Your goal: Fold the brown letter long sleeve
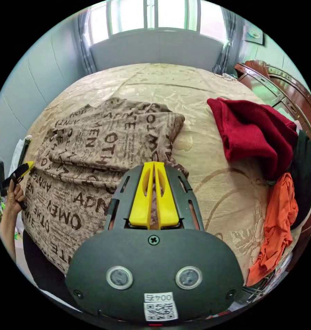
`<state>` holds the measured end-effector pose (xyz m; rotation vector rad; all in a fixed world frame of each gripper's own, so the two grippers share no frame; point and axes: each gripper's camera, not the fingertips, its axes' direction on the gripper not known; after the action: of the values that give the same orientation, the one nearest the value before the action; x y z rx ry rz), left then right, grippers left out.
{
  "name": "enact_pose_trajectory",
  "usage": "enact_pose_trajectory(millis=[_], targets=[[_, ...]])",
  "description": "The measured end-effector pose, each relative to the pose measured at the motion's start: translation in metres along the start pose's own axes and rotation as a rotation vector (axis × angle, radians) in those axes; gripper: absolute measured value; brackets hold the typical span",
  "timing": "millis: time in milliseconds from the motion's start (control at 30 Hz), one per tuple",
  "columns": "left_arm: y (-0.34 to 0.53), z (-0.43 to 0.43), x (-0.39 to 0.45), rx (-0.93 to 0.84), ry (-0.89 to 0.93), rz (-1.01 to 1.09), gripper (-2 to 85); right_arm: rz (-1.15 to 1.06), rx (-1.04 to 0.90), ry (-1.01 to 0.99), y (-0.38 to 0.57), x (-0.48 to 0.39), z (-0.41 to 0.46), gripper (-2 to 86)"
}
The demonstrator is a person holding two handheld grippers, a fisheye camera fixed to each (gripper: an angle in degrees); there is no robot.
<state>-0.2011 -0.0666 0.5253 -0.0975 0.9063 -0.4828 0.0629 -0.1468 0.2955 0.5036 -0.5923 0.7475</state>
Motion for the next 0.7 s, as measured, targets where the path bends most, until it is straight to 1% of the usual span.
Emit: enact_pose_trajectory(millis=[33, 133, 267, 333, 367, 433, 467, 500, 533, 600, 667, 700], targets=[[0.005, -0.008, -0.004, 0.012, 0.004, -0.002, 2.3, -0.058, 0.061, 0.002, -0.003, -0.027, -0.015, -0.7], [0.021, -0.028, -0.009, 0.023, 0.032, 0.032, 1.7, -0.161, 0.096, -0.057, -0.01, -0.101, -0.025, -0.8], [0.015, -0.018, -0.004, -0.025, 0.047, 0.074, 0.9, -0.176, 0.083, -0.098, -0.008, -0.184, -0.019, -0.8], [0.007, -0.014, -0.005, -0.056, -0.043, 0.058, 0.7, -0.188, 0.05, -0.119, -0.006, -0.208, -0.011, -0.8], [0.004, -0.008, -0.014, -0.117, -0.124, 0.021, 0.7, -0.208, -0.004, -0.11, -0.005, -0.221, 0.0, -0.8], [0.008, -0.014, -0.031, -0.118, -0.045, -0.032, 0.6, -0.228, -0.085, -0.086, -0.003, -0.23, 0.013, -0.8], [0.011, -0.021, -0.039, -0.12, -0.01, -0.074, 0.6, -0.221, -0.095, -0.096, -0.004, -0.228, 0.009, -0.8], [0.013, -0.032, -0.039, -0.109, -0.015, -0.087, 0.5, -0.212, -0.079, -0.105, -0.004, -0.224, 0.004, -0.8], [0.014, -0.04, -0.036, -0.084, -0.019, -0.076, 0.5, -0.192, -0.034, -0.125, -0.004, -0.217, -0.01, -0.8], [0.014, -0.069, -0.018, 0.041, 0.019, 0.013, 0.3, -0.172, 0.001, -0.143, -0.001, -0.206, -0.025, -0.8], [0.005, -0.072, -0.003, 0.058, 0.029, 0.095, 0.3, -0.171, -0.074, -0.107, 0.006, -0.199, -0.018, -0.7], [-0.002, -0.06, 0.0, 0.006, -0.022, 0.118, 0.3, -0.171, -0.107, -0.095, 0.009, -0.198, -0.013, -0.7]])
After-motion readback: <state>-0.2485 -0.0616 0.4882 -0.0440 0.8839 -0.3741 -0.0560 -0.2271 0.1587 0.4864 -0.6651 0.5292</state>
